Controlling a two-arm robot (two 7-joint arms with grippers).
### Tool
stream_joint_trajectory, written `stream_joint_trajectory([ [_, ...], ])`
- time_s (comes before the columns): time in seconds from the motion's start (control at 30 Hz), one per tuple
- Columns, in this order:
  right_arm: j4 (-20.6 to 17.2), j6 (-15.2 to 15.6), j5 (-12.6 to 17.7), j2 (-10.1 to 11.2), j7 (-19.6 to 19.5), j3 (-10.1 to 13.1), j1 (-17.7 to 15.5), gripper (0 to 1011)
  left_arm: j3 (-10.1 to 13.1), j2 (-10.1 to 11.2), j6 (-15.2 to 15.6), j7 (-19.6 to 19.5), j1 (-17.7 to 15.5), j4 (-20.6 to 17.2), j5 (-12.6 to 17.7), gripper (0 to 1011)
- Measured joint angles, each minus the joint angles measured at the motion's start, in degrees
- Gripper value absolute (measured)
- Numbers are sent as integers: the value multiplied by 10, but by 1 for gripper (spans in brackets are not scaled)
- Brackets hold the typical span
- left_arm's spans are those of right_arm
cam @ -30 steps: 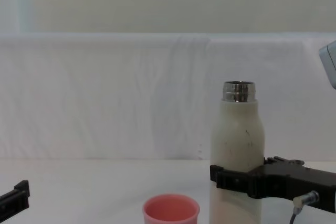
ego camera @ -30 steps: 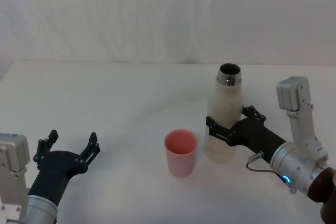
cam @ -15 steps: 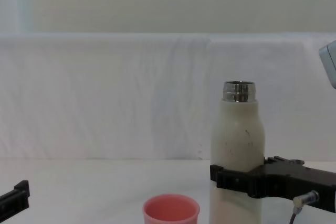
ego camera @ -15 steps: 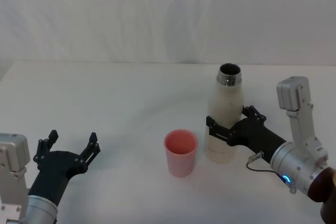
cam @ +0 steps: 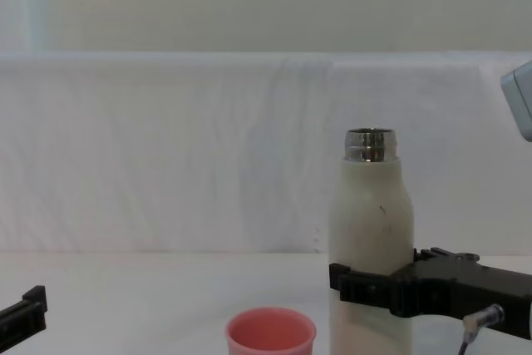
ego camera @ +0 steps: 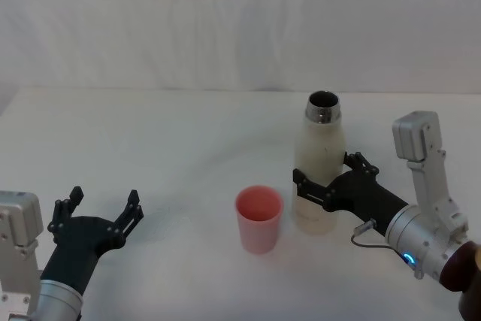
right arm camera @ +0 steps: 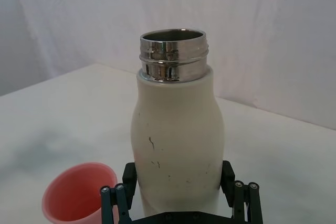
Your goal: Grasp the thermos with one hand and pour water into the cup lid.
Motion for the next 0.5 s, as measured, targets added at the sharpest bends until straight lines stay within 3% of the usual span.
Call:
stream_joint_trajectory([
  [0.5,-30,2,6,21,-5,11,-24,1003,0,0,0,0,0,0,0,1001],
])
